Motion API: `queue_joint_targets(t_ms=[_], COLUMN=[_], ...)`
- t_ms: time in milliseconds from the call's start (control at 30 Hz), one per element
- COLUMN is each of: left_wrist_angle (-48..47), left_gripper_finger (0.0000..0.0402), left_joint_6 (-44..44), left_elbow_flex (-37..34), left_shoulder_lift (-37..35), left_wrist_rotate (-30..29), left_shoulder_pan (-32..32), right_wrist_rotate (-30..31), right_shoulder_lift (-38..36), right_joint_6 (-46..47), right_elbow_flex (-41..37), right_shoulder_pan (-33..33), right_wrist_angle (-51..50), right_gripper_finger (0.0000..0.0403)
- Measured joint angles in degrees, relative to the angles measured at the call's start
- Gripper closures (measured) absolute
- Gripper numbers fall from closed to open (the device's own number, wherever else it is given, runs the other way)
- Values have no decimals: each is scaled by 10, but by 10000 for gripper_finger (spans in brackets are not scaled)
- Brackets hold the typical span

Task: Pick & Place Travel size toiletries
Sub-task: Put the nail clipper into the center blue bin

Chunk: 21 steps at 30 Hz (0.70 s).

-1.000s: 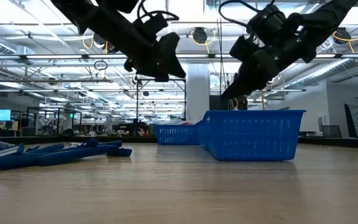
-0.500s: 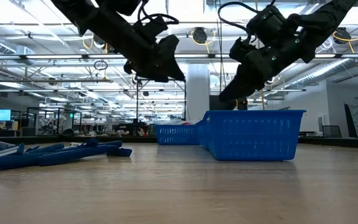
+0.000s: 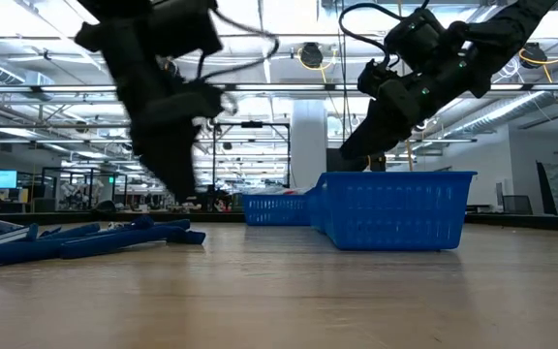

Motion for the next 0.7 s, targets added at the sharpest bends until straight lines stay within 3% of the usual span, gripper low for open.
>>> queue_joint_targets(t_ms=[133, 233, 400, 700], left_wrist_angle=[-127, -161, -102, -53], left_gripper_finger=[105, 105, 105, 111], left_joint_6=[-60, -90, -94, -86], left_elbow_flex=[-1, -21, -75, -108], left_shoulder_lift=[0, 0, -2, -3], left_wrist_rotate=[10, 4, 57, 85], left_shoulder_pan=[-3, -4, 4, 30], right_wrist_rotate=[0, 0, 0, 0], right_shoulder_lift=[0, 0, 0, 0], right_joint_6=[7, 15, 16, 12], right_elbow_flex=[0, 0, 0, 0], right_shoulder_pan=[0, 0, 0, 0], right_wrist_angle=[1, 1, 1, 0], right_gripper_finger=[163, 166, 165, 169])
